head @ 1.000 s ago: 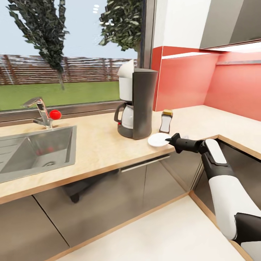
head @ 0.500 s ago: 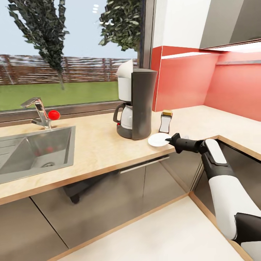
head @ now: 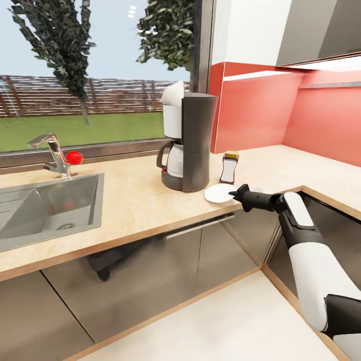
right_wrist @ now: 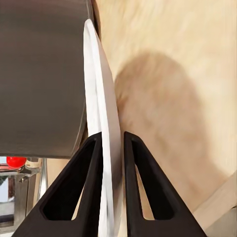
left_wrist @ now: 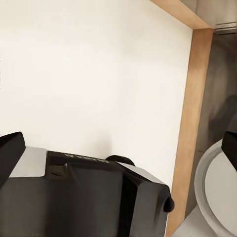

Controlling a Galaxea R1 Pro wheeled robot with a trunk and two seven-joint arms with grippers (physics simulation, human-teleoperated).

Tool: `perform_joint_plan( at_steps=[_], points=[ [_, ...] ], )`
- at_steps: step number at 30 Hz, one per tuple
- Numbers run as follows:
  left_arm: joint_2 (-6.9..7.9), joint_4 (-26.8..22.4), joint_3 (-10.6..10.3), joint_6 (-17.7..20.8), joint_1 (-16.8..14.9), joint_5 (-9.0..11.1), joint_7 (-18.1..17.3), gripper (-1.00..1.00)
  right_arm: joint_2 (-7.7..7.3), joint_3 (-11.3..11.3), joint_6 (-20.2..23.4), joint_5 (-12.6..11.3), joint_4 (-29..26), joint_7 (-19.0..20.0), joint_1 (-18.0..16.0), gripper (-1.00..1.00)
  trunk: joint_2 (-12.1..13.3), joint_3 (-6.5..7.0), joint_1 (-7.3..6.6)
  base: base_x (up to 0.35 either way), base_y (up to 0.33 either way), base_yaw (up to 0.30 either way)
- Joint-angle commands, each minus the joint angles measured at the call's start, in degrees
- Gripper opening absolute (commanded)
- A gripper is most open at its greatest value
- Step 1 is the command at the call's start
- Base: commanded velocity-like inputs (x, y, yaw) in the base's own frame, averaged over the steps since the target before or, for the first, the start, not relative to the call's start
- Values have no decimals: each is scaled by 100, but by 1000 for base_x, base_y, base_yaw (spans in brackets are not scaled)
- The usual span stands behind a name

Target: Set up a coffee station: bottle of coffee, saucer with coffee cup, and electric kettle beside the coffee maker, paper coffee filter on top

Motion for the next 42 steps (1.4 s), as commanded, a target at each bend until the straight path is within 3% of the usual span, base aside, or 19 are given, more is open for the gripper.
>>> perform_joint_plan(
  at_steps=[1,42],
  points=[
    [1,0,-49,16,-2,52,-16,100,1,-9,6,-73,-4,-49,-4,-100,-43,-23,21,0,0,0],
    [0,0,-49,23,-3,52,-25,100,1,-9,6,-73,-4,-46,-4,-100,-163,-77,87,20,0,0]
  ],
)
